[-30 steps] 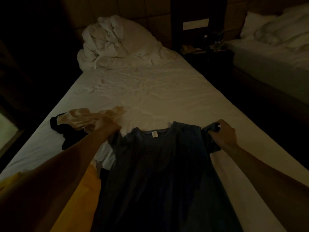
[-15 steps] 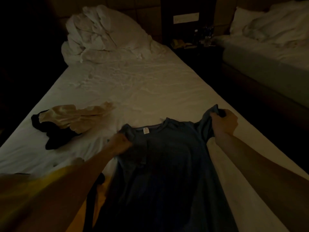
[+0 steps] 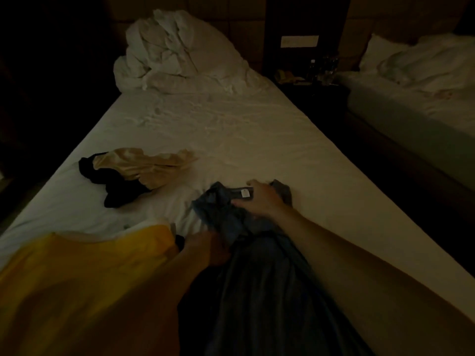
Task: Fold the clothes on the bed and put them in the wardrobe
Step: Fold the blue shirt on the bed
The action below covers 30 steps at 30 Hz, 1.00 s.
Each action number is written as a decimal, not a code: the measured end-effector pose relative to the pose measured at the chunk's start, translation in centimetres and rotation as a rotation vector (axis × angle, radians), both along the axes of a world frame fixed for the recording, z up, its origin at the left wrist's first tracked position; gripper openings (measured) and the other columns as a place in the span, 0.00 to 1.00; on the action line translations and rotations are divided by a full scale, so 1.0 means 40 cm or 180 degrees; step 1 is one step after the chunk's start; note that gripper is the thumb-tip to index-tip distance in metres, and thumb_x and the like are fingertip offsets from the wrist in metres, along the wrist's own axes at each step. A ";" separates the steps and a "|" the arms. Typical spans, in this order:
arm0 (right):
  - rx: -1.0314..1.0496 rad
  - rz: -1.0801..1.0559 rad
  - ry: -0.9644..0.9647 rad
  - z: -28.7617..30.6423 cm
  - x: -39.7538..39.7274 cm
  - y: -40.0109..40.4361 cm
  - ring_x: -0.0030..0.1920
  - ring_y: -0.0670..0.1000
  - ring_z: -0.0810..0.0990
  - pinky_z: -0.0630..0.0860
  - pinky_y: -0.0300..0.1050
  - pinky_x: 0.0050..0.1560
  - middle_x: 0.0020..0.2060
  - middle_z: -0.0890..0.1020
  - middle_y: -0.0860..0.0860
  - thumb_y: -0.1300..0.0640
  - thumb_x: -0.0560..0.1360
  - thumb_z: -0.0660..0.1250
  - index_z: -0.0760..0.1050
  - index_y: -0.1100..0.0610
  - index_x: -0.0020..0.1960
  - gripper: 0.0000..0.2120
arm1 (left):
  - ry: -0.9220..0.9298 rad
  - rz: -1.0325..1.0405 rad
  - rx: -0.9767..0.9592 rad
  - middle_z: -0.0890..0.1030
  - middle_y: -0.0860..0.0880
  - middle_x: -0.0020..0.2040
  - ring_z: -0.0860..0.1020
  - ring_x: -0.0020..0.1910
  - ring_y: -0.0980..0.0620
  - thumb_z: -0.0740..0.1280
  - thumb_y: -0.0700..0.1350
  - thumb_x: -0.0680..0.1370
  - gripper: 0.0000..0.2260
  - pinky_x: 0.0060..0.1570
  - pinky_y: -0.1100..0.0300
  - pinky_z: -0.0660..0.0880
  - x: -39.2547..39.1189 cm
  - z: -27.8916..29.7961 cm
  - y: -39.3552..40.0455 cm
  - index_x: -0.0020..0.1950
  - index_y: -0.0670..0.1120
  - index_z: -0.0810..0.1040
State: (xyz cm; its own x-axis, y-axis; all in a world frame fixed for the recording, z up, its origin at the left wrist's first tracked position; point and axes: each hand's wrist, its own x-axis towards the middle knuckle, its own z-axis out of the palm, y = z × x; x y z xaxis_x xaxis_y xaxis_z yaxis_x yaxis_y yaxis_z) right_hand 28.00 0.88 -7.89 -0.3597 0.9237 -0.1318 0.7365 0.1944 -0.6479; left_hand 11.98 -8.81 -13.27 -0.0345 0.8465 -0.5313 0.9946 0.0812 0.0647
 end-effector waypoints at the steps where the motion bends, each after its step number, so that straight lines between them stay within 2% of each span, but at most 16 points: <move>1: -0.0097 0.0037 0.0112 -0.011 0.000 -0.026 0.65 0.58 0.74 0.76 0.53 0.60 0.68 0.72 0.56 0.40 0.74 0.69 0.65 0.57 0.74 0.35 | 0.0129 -0.0100 -0.0018 0.66 0.47 0.75 0.68 0.71 0.41 0.55 0.72 0.72 0.36 0.67 0.46 0.68 0.004 0.007 -0.017 0.76 0.57 0.60; 3: -0.0013 -0.0121 0.0315 -0.024 0.031 -0.073 0.62 0.58 0.76 0.77 0.54 0.59 0.65 0.75 0.57 0.45 0.78 0.65 0.67 0.56 0.72 0.26 | 0.0331 -0.0238 -0.0077 0.68 0.47 0.73 0.68 0.71 0.42 0.58 0.71 0.74 0.34 0.68 0.46 0.67 0.026 0.035 -0.064 0.75 0.56 0.62; 6: 0.0135 -0.0336 -0.0111 -0.047 0.142 -0.143 0.59 0.60 0.77 0.74 0.48 0.55 0.61 0.77 0.59 0.56 0.79 0.62 0.72 0.59 0.66 0.17 | 0.0854 -0.0524 -0.0409 0.70 0.47 0.71 0.69 0.69 0.43 0.58 0.72 0.73 0.36 0.68 0.45 0.65 0.065 0.058 -0.151 0.73 0.51 0.66; 8: -0.0056 -0.0359 -0.0517 -0.077 0.234 -0.206 0.58 0.60 0.77 0.75 0.48 0.55 0.61 0.77 0.60 0.52 0.77 0.64 0.71 0.59 0.64 0.18 | 0.1205 -0.0655 -0.0619 0.68 0.45 0.72 0.66 0.71 0.40 0.56 0.72 0.74 0.37 0.70 0.43 0.62 0.090 0.060 -0.209 0.75 0.49 0.64; 11: -0.0632 -0.0503 -0.1275 -0.136 0.354 -0.318 0.61 0.59 0.74 0.75 0.49 0.59 0.65 0.72 0.59 0.46 0.76 0.66 0.65 0.60 0.69 0.28 | 0.1436 -0.0746 -0.0609 0.68 0.43 0.72 0.63 0.72 0.39 0.56 0.66 0.77 0.31 0.72 0.40 0.57 0.114 0.067 -0.289 0.74 0.49 0.65; 13: -0.0714 -0.0702 -0.1417 -0.159 0.412 -0.401 0.59 0.58 0.75 0.76 0.49 0.56 0.63 0.73 0.58 0.42 0.76 0.65 0.65 0.60 0.68 0.29 | 0.1176 -0.0690 -0.0408 0.72 0.43 0.68 0.69 0.68 0.41 0.60 0.57 0.78 0.24 0.69 0.45 0.64 0.126 0.077 -0.346 0.70 0.47 0.68; 14: -0.0693 -0.0805 -0.1367 -0.168 0.434 -0.439 0.57 0.58 0.76 0.77 0.48 0.53 0.61 0.74 0.58 0.38 0.75 0.65 0.66 0.59 0.66 0.30 | 0.0948 -0.0638 -0.0263 0.73 0.43 0.67 0.71 0.66 0.41 0.62 0.53 0.78 0.23 0.64 0.47 0.68 0.133 0.077 -0.377 0.71 0.45 0.66; 17: -0.0665 -0.0831 -0.1309 -0.185 0.470 -0.548 0.53 0.56 0.78 0.77 0.45 0.48 0.59 0.76 0.56 0.32 0.73 0.64 0.69 0.59 0.64 0.34 | 0.0276 -0.0390 0.0174 0.73 0.40 0.65 0.74 0.62 0.39 0.64 0.46 0.78 0.32 0.58 0.48 0.73 0.149 0.051 -0.467 0.77 0.44 0.53; 19: -0.0613 -0.0717 -0.1377 -0.197 0.485 -0.610 0.55 0.56 0.78 0.76 0.45 0.48 0.59 0.76 0.56 0.32 0.72 0.65 0.68 0.57 0.65 0.34 | -0.0192 -0.0132 0.0304 0.73 0.39 0.65 0.75 0.61 0.40 0.66 0.45 0.76 0.35 0.58 0.49 0.74 0.162 0.029 -0.512 0.78 0.45 0.50; 23: -0.0499 -0.0521 -0.0975 -0.211 0.514 -0.705 0.50 0.57 0.80 0.80 0.50 0.49 0.55 0.78 0.56 0.44 0.73 0.69 0.64 0.54 0.63 0.25 | -0.0906 0.0329 0.0306 0.70 0.38 0.69 0.74 0.63 0.40 0.70 0.46 0.75 0.45 0.62 0.51 0.72 0.208 -0.007 -0.594 0.79 0.47 0.38; 25: -0.0222 -0.0527 -0.0853 -0.208 0.523 -0.744 0.44 0.54 0.78 0.79 0.48 0.43 0.51 0.79 0.54 0.52 0.76 0.66 0.64 0.53 0.61 0.17 | -0.0848 0.0513 0.0452 0.71 0.39 0.67 0.76 0.59 0.40 0.70 0.45 0.75 0.49 0.60 0.48 0.75 0.224 -0.022 -0.635 0.78 0.48 0.32; 27: 0.0163 -0.0566 -0.0763 -0.200 0.524 -0.772 0.41 0.53 0.77 0.75 0.45 0.36 0.48 0.79 0.53 0.61 0.76 0.62 0.66 0.53 0.62 0.16 | -0.0594 0.0639 0.0638 0.73 0.39 0.65 0.77 0.58 0.40 0.69 0.44 0.74 0.49 0.57 0.48 0.76 0.236 -0.024 -0.662 0.77 0.48 0.31; 28: 0.0326 -0.0591 -0.0680 -0.195 0.522 -0.783 0.42 0.53 0.78 0.75 0.45 0.37 0.49 0.80 0.53 0.64 0.75 0.61 0.66 0.53 0.63 0.18 | -0.0506 0.0657 0.0742 0.73 0.39 0.65 0.77 0.58 0.40 0.70 0.44 0.74 0.49 0.56 0.48 0.76 0.241 -0.022 -0.672 0.78 0.47 0.32; 30: 0.0524 -0.0570 -0.0432 -0.185 0.509 -0.804 0.48 0.55 0.79 0.78 0.47 0.45 0.54 0.80 0.55 0.64 0.75 0.62 0.67 0.54 0.67 0.21 | -0.0523 0.0591 0.0918 0.74 0.40 0.64 0.77 0.58 0.40 0.71 0.45 0.73 0.50 0.56 0.48 0.76 0.255 -0.016 -0.686 0.78 0.47 0.33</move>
